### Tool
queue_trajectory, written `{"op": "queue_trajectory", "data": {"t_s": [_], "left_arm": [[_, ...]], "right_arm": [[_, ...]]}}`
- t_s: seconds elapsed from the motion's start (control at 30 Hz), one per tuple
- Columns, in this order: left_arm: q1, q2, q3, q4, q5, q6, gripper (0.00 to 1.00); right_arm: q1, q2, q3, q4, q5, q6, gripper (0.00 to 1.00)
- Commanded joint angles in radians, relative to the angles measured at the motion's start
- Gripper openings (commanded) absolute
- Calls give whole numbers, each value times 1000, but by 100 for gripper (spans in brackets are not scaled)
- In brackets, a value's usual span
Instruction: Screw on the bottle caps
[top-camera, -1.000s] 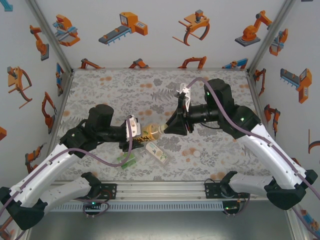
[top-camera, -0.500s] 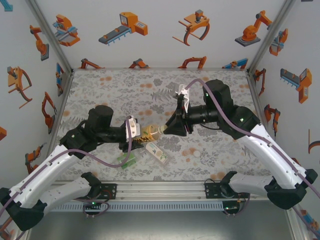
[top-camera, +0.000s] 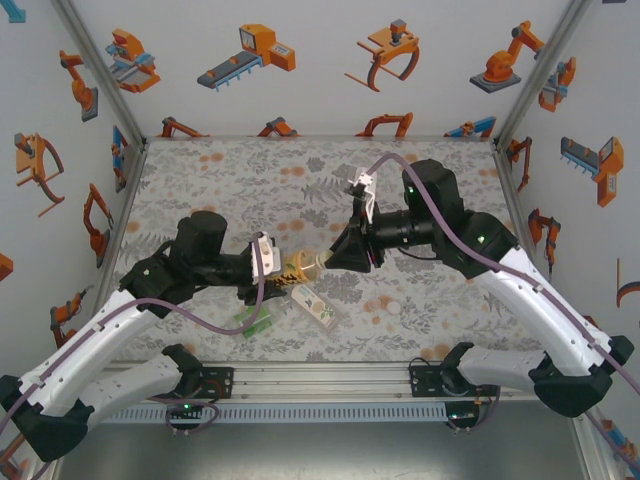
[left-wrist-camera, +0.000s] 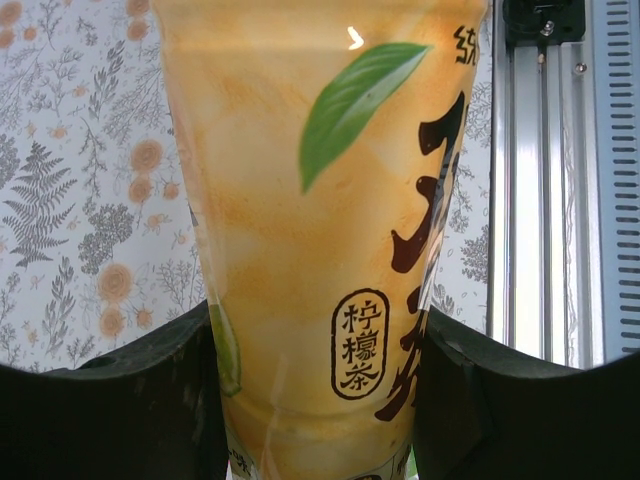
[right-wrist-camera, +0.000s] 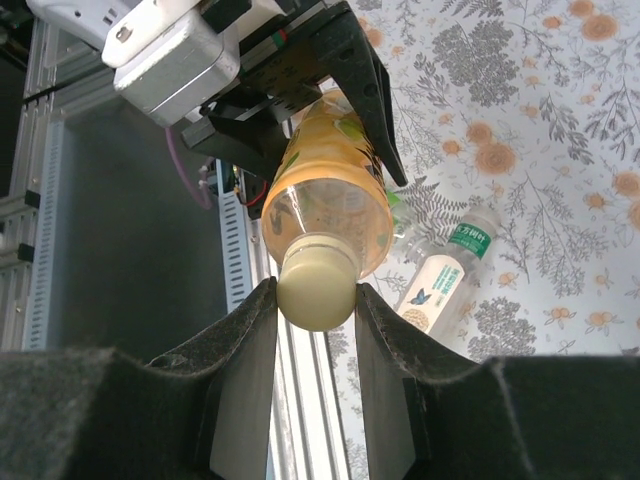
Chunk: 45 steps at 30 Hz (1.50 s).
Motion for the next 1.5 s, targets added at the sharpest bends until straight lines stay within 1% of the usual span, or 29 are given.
{"op": "queue_trajectory", "data": {"t_s": [0.0,0.13,0.23,0.4,0.63,0.8,1.0,1.1,1.23,1.37,1.47], "left_arm": [[-6,-9,0,71,-5,-21,0],[-6,-11,-3,86,-36,-25,0],[-6,-15,-11,101,-57,-27,0],[-6,-21,-24,124,-52,-26,0],[-6,-26,-29,133,-36,-24,0],[-5,-25,-23,135,-37,-11,0],[-6,-31,-35,166,-89,-13,0],[-6,-35,-46,183,-108,-6,0],[-6,-35,-49,189,-108,15,0],[-6,-28,-51,181,-108,41,0],[-6,-23,-49,181,-104,52,0]], "right_arm": [[26,-3,-19,15,39,127,0],[37,-30,-64,62,117,268,0],[55,-59,-99,92,172,341,0],[81,-95,-141,115,274,392,0],[103,-117,-166,137,368,430,0],[105,-100,-177,163,396,549,0],[108,-100,-192,146,528,845,0],[107,-83,-170,87,557,1027,0],[106,-32,-126,1,516,1230,0],[105,-14,-124,-59,487,1408,0],[106,-29,-169,-17,476,1501,0]]}}
